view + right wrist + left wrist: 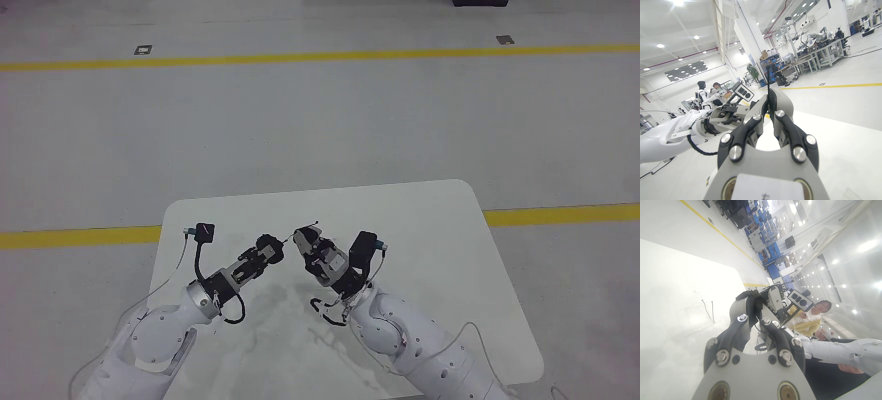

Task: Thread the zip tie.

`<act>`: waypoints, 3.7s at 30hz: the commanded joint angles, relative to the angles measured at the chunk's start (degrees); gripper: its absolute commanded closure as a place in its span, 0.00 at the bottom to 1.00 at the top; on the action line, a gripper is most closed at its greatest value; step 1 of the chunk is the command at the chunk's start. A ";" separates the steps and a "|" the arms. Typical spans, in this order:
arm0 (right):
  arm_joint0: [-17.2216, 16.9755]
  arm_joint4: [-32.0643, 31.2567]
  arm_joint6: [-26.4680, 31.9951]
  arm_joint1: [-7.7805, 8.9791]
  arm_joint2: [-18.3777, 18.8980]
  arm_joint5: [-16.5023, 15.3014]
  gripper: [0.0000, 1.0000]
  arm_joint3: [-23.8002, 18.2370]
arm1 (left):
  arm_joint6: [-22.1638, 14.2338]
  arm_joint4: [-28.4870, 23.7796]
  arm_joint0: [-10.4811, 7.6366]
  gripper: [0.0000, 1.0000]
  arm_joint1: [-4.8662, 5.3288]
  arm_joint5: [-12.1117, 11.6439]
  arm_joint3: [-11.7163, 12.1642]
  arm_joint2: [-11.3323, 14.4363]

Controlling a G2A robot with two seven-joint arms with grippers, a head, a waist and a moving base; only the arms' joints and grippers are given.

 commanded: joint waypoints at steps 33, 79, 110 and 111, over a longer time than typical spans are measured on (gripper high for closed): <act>0.54 0.72 -0.25 -0.36 -0.99 0.00 1.00 1.28 | 0.97 0.15 -0.36 1.00 -0.13 0.66 -0.15 0.84; 2.33 13.70 -1.12 1.35 -5.87 0.00 1.00 1.52 | 0.86 -1.62 -0.31 1.00 0.15 0.24 -0.95 1.28; 3.19 15.88 -3.78 2.32 -7.85 0.00 1.00 2.22 | 0.64 -1.94 0.31 1.00 0.41 0.06 -1.64 1.26; 3.19 16.01 -3.83 2.33 -7.89 0.00 1.00 2.18 | 0.60 -1.95 0.30 1.00 0.42 0.06 -1.65 1.30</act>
